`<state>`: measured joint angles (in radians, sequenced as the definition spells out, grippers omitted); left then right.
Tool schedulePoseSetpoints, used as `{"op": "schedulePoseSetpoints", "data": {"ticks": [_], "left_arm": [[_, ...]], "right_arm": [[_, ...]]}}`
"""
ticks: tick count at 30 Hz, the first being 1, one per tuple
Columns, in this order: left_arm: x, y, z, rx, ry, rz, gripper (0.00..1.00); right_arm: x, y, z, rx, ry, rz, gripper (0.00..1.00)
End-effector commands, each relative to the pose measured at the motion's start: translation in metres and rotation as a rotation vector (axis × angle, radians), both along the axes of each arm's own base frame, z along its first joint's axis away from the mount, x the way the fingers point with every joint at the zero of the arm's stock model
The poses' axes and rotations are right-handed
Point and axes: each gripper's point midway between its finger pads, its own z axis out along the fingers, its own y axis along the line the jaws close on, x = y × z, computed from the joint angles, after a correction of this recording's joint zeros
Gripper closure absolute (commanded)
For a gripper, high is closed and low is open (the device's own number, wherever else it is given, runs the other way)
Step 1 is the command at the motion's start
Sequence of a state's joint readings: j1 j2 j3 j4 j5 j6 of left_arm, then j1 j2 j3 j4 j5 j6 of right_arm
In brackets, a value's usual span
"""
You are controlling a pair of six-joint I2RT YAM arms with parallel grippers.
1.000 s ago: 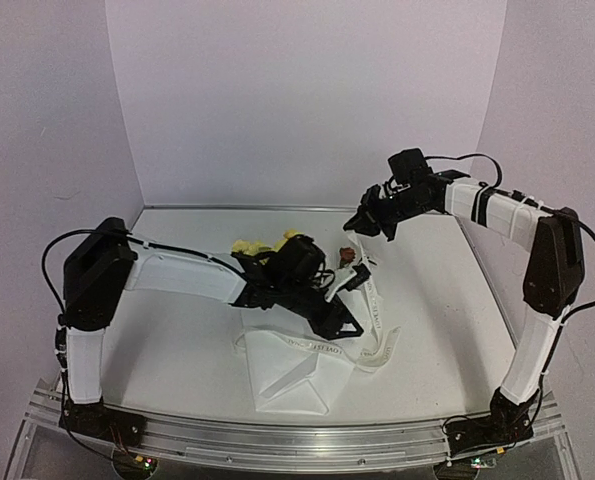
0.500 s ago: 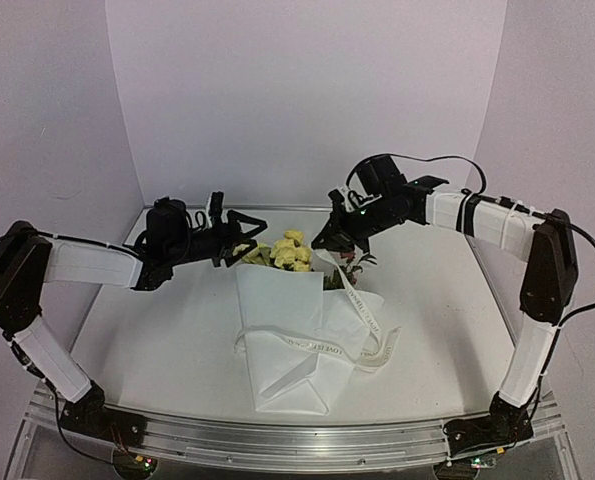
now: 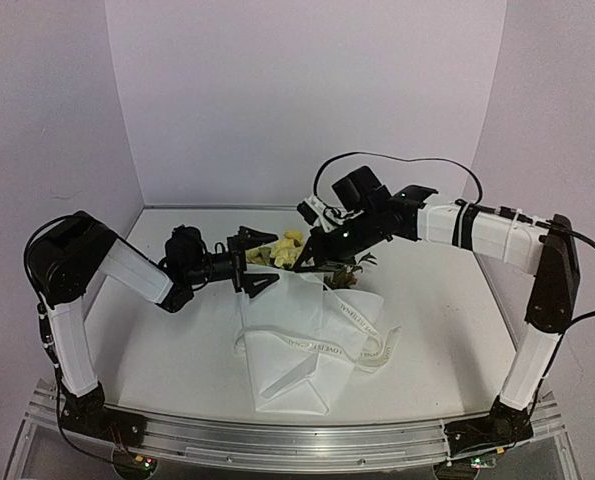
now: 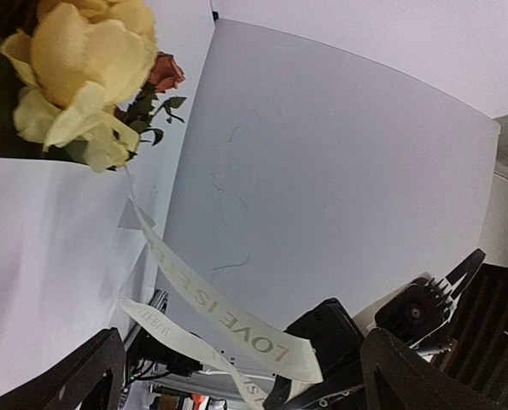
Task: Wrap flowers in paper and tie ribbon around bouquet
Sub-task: Cross the ribbon over the folded bouquet.
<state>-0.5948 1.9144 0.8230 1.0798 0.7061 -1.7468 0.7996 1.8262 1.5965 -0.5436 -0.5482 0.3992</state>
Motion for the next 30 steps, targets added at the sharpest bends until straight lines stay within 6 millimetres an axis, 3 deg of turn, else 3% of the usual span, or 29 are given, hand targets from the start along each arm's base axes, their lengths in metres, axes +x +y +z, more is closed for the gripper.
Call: {"op": "schedulePoseSetpoints", "data": {"ticks": [1,7,10,14,16,18,19,22,24,26,30], "left_arm": [[-0.003,-0.018,0.035,-0.125,0.001,-0.049,0.02],[-0.016,-0.043,0.020,-0.113,0.100,-0.104,0.12],[-0.014,-0.045,0.016,-0.111,0.111,-0.100,0.25],[-0.008,-0.050,0.014,-0.076,0.080,-0.109,0.62],[-0.007,-0.051,0.008,-0.012,0.053,-0.114,0.85],[-0.004,-0.050,0.002,0.061,0.020,-0.113,0.98],[-0.002,-0.049,0.001,0.094,-0.001,-0.112,1.00],[0.003,-0.044,-0.003,0.215,-0.067,-0.103,1.00],[0.009,-0.040,-0.003,0.288,-0.108,-0.088,1.00],[0.013,-0.035,-0.002,0.363,-0.151,-0.072,1.00],[0.022,-0.029,0.014,0.450,-0.240,-0.044,1.00]], "right_arm": [[-0.007,-0.004,0.012,-0.054,-0.127,0.045,1.00],[-0.008,-0.006,0.005,-0.130,-0.175,0.057,1.00],[-0.011,-0.007,0.003,-0.145,-0.180,0.065,1.00],[-0.019,-0.011,-0.001,-0.161,-0.186,0.081,1.00],[-0.022,-0.016,-0.004,-0.175,-0.188,0.079,1.00],[-0.024,-0.024,-0.007,-0.193,-0.189,0.060,0.98],[-0.025,-0.028,-0.007,-0.198,-0.189,0.049,0.91],[-0.033,-0.043,-0.008,-0.212,-0.192,0.011,0.55],[-0.042,-0.056,-0.007,-0.219,-0.223,-0.019,0.44],[-0.052,-0.068,-0.010,-0.217,-0.232,-0.045,0.39],[-0.076,-0.081,-0.039,-0.232,-0.198,-0.041,0.42]]}}
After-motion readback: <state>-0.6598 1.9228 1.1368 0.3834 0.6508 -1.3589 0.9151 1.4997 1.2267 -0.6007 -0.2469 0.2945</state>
